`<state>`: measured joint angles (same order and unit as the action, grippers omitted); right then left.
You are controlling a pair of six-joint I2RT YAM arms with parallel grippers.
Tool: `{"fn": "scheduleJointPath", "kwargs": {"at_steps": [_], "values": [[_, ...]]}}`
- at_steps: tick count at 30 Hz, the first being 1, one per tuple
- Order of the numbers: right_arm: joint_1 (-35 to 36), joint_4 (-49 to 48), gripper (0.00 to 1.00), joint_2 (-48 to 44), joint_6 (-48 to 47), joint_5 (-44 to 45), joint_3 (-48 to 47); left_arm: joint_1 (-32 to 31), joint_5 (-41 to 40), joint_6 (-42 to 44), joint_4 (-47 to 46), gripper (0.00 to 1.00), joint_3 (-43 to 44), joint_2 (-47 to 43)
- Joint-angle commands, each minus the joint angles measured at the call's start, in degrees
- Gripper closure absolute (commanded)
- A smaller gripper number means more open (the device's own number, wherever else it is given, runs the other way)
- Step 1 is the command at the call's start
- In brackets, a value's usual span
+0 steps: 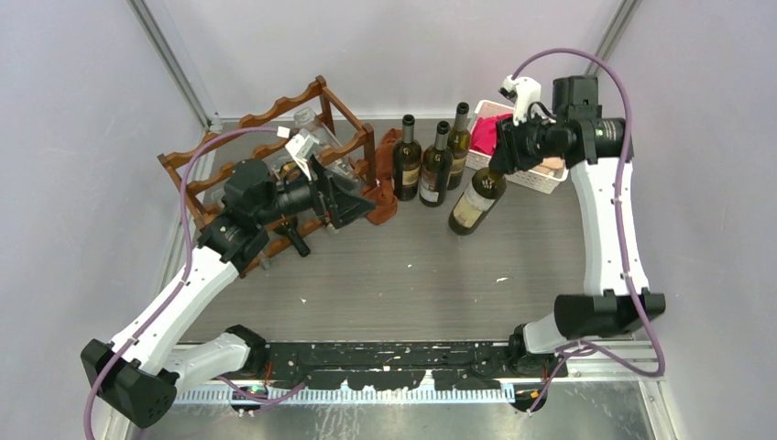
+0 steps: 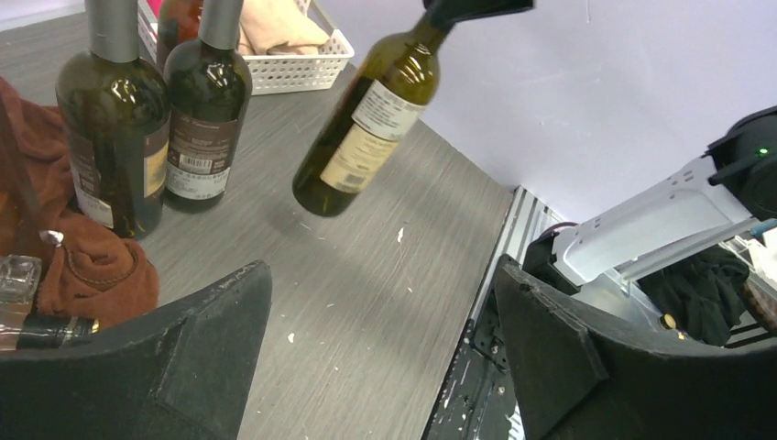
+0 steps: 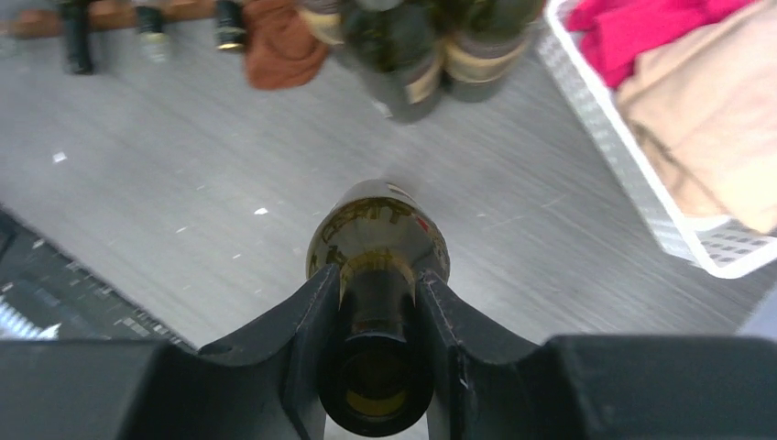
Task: Put the wine bottle on the wine rack
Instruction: Pick up the wine bottle from the center of the board.
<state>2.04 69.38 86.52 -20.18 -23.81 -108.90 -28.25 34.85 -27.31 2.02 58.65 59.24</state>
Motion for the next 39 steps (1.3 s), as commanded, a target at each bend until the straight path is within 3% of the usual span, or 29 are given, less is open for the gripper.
{"fn": "scheduleJointPath", "kwargs": {"at_steps": [1, 13, 26, 39], "values": [[0.19, -1.20, 0.99, -6.16, 2.28, -14.08, 4.73, -1.49, -2.85, 2.81, -7.77, 0.08, -1.55, -2.37], [-0.46, -7.79, 0.99, -8.60, 13.74, -29.17, 16.68, -3.39, -4.60, -2.19, -9.04, 0.01, -4.23, -0.62], [-0.62, -13.52, 0.99, -7.53, 20.03, -34.24, 22.19, -7.18, -10.06, -1.53, -4.88, 0.02, -3.73, 3.02], [-0.73, -17.31, 0.99, -7.20, 24.35, -36.63, 26.41, -13.79, -22.09, 6.75, 4.38, 0.01, -0.57, 4.84]]}}
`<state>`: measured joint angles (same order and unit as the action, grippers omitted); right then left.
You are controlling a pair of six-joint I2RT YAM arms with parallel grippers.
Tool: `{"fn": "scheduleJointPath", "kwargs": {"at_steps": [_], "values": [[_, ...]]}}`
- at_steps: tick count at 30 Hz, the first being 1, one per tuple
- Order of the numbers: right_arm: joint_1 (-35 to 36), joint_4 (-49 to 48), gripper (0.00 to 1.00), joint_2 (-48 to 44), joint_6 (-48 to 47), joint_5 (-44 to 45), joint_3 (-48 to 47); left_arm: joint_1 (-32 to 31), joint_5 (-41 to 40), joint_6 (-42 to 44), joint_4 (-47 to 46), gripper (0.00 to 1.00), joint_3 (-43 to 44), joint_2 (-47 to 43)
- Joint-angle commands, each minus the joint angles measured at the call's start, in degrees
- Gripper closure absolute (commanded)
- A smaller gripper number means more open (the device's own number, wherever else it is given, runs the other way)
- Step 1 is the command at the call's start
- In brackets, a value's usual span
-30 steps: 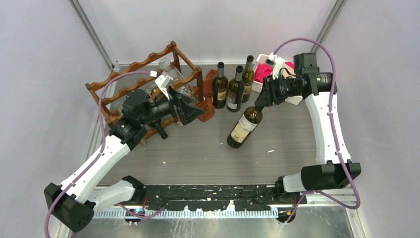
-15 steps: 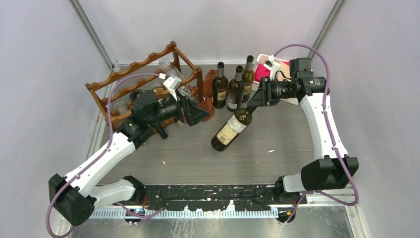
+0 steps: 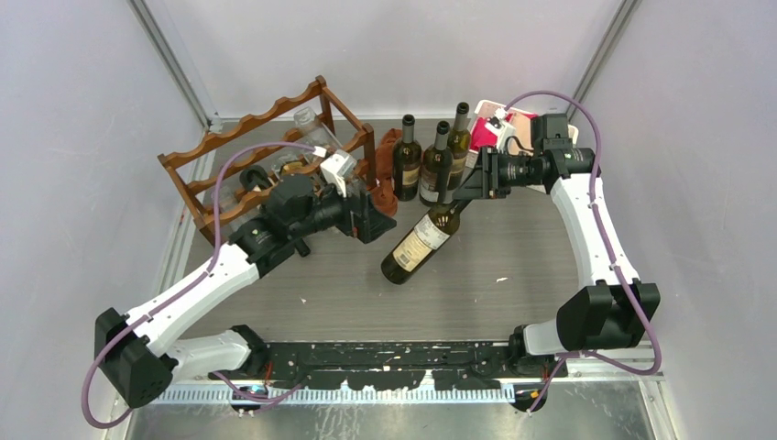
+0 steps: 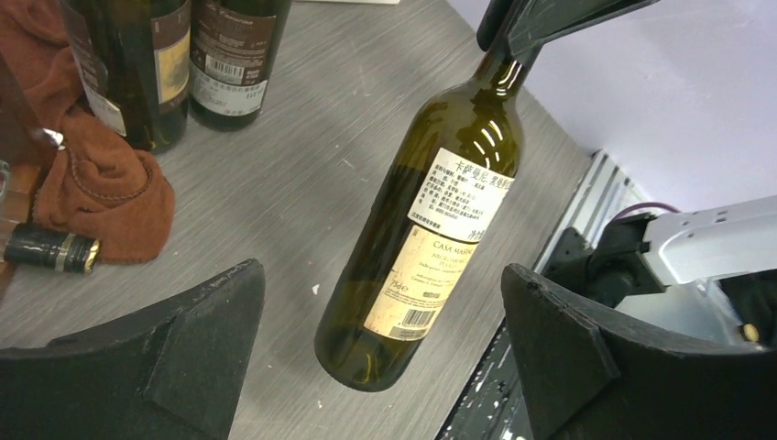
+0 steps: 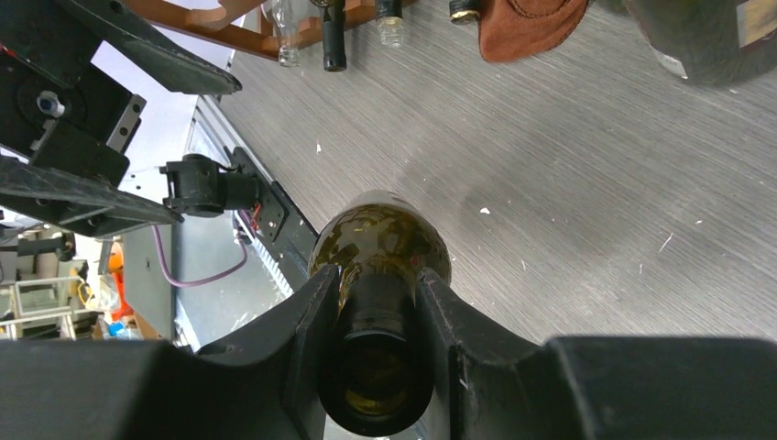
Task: Put the wine bottle on the wine rack
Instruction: Pick up the wine bottle from the center of the board.
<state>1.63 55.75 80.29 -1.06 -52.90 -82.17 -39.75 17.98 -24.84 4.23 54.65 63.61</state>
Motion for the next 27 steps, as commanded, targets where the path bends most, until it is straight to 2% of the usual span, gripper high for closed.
{"fn": "scheduleJointPath", "kwargs": {"at_steps": [1, 6, 11, 15, 18, 23, 27], "values": [[-0.38, -3.78, 0.99, -0.93, 5.36, -7.63, -0.16, -2.94, -5.62, 4.96, 2.34, 0.01, 3.56, 0.65], [-0.40, -3.84, 0.99, -0.97, 5.85, -8.30, 0.18, -4.79, -1.41, 9.14, 1.59, 0.01, 3.24, 2.07], [-0.40, -5.08, 0.99, -1.02, 7.37, -9.32, 0.72, -4.81, 8.55, 12.31, -3.89, 0.01, -0.01, 4.39], [-0.45, -6.18, 0.99, -1.08, 9.06, -10.46, 1.02, -5.26, 11.83, 13.06, -8.23, 0.01, -2.00, 6.74], [-0.52, -9.23, 0.99, -1.57, 13.19, -11.85, 1.54, -6.58, 11.07, 14.42, -10.49, 0.00, -3.92, 7.92], [-0.80, -12.55, 0.99, -2.24, 17.89, -14.11, 1.28, -8.32, 2.73, 18.13, -11.61, 0.00, -7.33, 8.16], [-0.84, -17.50, 0.99, -2.89, 23.98, -15.84, 2.08, -8.33, 1.85, 19.56, -16.37, 0.00, -10.64, 7.95]]}}
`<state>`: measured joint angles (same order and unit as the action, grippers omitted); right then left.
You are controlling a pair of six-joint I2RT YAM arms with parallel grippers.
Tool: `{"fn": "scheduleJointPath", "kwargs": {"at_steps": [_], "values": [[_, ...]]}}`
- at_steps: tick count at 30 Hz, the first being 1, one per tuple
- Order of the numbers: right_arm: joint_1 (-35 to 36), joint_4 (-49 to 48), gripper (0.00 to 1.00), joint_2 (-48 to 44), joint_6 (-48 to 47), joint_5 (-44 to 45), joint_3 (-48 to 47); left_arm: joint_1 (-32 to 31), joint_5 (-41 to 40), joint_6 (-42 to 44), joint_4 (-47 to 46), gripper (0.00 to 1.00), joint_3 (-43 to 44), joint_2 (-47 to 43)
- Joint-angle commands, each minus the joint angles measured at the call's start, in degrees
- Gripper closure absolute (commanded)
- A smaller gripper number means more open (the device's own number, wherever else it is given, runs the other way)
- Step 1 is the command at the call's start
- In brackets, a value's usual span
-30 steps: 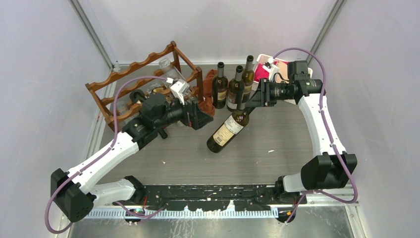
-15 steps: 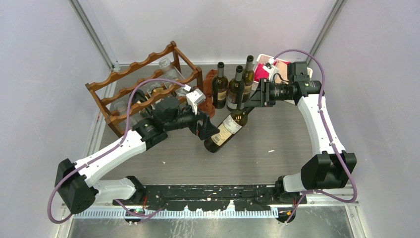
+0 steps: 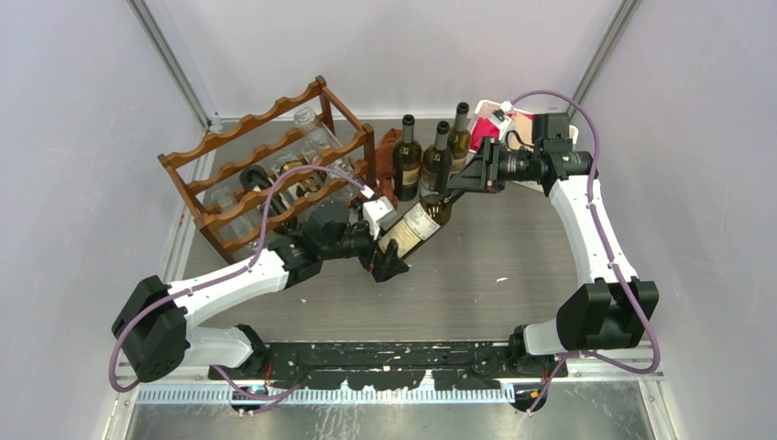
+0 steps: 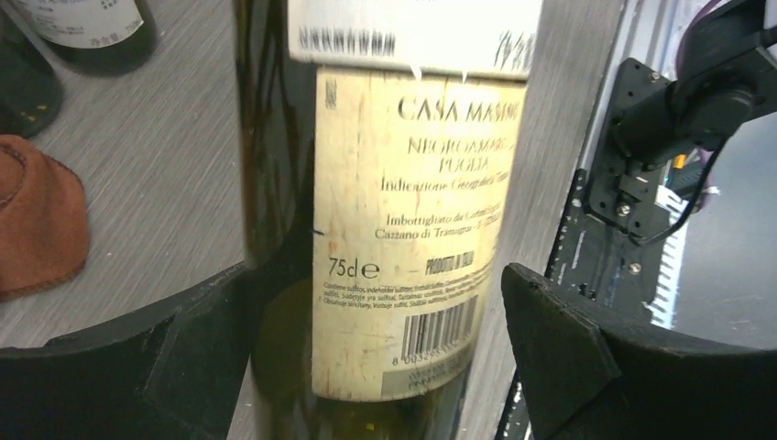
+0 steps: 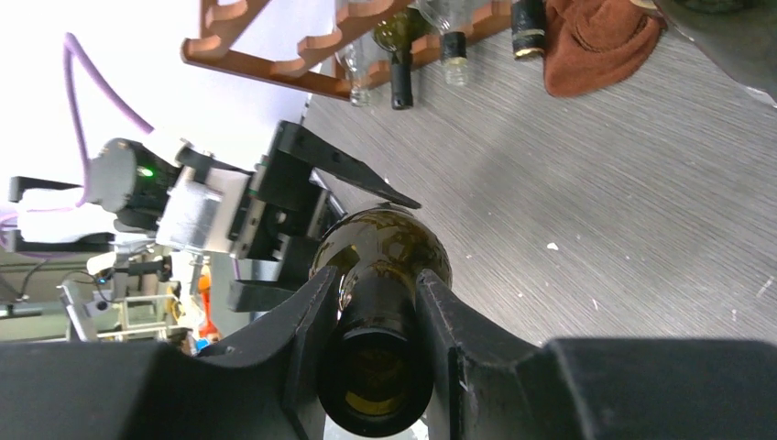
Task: Put the wine bottle on the wine rack
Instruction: Pick up the wine bottle from the center of the board.
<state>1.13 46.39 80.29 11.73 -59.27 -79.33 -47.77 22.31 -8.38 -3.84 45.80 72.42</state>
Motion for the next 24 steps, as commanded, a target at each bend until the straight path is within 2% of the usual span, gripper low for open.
{"fn": "scheduleJointPath", "kwargs": {"at_steps": [1, 6, 8, 9, 10, 11, 12, 13, 18, 20, 22, 24], "values": [[-0.34, -9.60, 0.99, -3.06, 12.63, -9.81, -0.53, -0.31, -2.33, 3.26, -8.78, 0.00, -2.07, -0.61], [-0.38, -10.82, 0.99, -3.55, 14.07, -10.17, 0.55, -0.31, -0.64, 3.71, -10.45, 0.02, -1.38, 0.93], [-0.38, -10.26, 0.99, -3.80, 13.22, -9.71, 1.58, -0.31, -0.64, 4.46, -9.83, 0.09, -0.41, 0.92], [-0.42, -9.33, 0.99, -3.90, 12.27, -9.34, 1.94, -0.31, -0.58, 5.37, -8.54, 0.18, 0.52, 0.89], [-0.43, -7.91, 0.99, -4.00, 9.67, -8.92, 1.94, -0.31, -0.01, 6.62, -6.66, 0.33, 1.57, 0.95], [-0.43, -4.77, 0.98, -4.00, 6.93, -8.16, 1.76, -0.31, 0.41, 7.74, -3.52, 0.70, 2.85, 0.96], [-0.42, -1.62, 0.93, -3.98, 3.84, -7.29, 1.34, -0.31, 0.34, 8.07, -2.07, 0.94, 3.84, 0.86], [-0.42, 1.59, 0.90, -3.88, -0.24, -5.78, 0.72, -0.31, 0.76, 9.94, 0.13, 0.99, 4.31, 0.52], [-0.43, 12.37, 0.63, -3.38, -13.48, -1.12, -0.85, -0.10, 3.03, 13.66, 2.49, 1.00, 3.34, -2.43], [-0.45, 15.32, 0.43, -2.87, -17.43, 0.01, -1.23, 0.30, 5.08, 14.08, 3.62, 1.00, 3.56, -2.87], [-0.44, 18.10, 0.20, -2.19, -20.89, 1.48, -2.22, 0.84, 7.74, 14.09, 5.52, 1.00, 3.95, -2.99], [-0.43, 20.54, 0.08, -1.29, -23.24, 2.35, -4.34, 1.45, 10.91, 14.01, 6.67, 1.00, 4.26, -2.78]]}}
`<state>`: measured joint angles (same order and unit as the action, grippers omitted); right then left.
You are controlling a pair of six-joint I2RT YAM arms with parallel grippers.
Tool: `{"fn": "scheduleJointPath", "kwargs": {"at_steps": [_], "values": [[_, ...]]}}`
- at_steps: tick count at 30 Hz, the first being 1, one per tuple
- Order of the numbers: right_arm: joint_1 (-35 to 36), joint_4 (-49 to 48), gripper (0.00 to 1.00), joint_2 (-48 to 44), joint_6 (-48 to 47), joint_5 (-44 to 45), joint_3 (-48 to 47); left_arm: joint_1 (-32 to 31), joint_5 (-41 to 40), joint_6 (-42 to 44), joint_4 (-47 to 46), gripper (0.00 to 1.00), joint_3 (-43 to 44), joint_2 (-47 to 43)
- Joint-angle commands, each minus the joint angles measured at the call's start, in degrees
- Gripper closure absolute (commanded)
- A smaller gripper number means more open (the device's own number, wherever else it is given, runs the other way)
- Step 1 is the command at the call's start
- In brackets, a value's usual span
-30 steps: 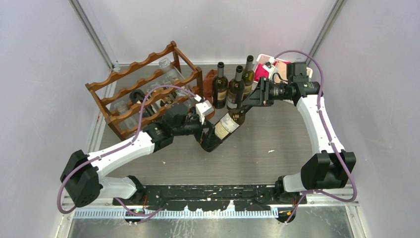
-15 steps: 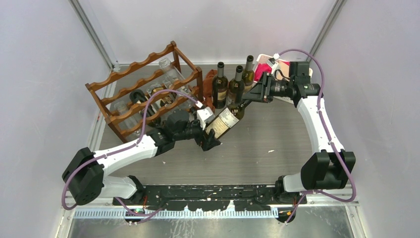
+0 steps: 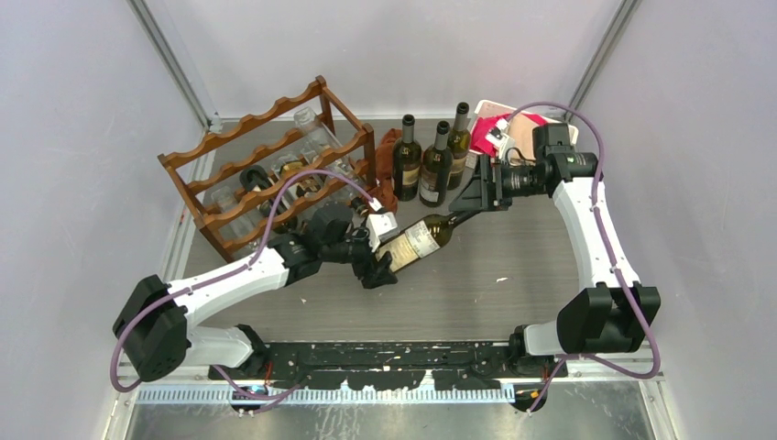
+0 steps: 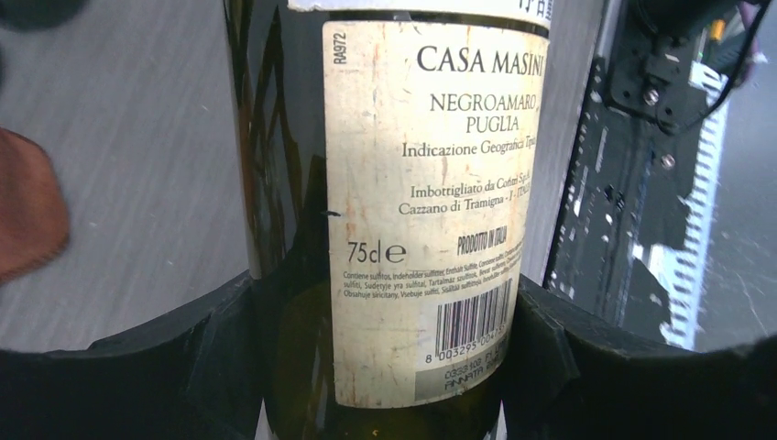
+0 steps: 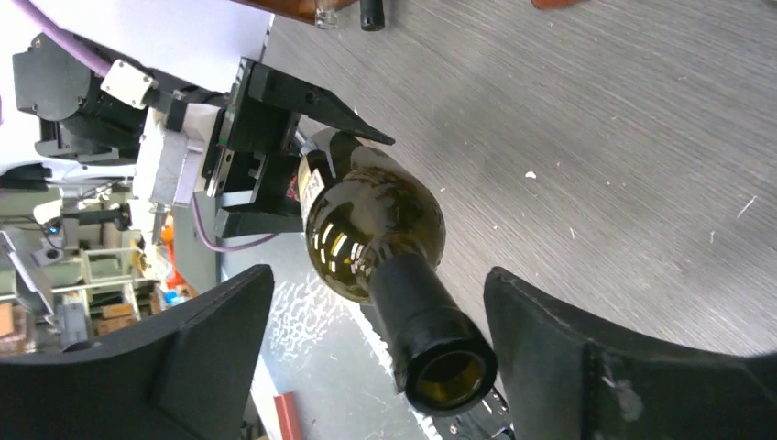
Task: Put the wine bottle on the wine rack
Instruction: Pick up the wine bottle from the center of the board.
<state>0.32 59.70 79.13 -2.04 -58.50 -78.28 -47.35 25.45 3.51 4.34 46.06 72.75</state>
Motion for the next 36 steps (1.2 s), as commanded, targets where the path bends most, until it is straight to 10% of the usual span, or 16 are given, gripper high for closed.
{"fn": "scheduleJointPath", "kwargs": {"at_steps": [1, 9, 16, 24, 36], "values": [[0.39, 8.34, 0.05, 0.29, -10.68, 1.74, -6.80, 1.30, 9.15, 1.97, -1.11, 1.00, 4.10, -2.98], [0.38, 14.11, 0.00, 1.90, -24.39, 5.70, -16.44, 2.77, 15.59, 0.54, 0.76, 1.00, 3.95, -2.29], [0.34, 19.05, 0.00, -5.91, -64.92, -6.52, -7.65, 2.79, 18.02, 0.92, 3.91, 1.00, 5.40, -0.53], [9.31, 23.23, 0.00, -7.11, -84.85, -4.23, -1.92, 2.78, 18.38, 2.13, 6.30, 1.00, 7.05, 1.13], [17.42, 16.86, 0.00, -5.39, -88.69, 5.63, 3.05, 2.79, 19.22, 3.01, 7.91, 1.00, 8.42, 1.96]]}}
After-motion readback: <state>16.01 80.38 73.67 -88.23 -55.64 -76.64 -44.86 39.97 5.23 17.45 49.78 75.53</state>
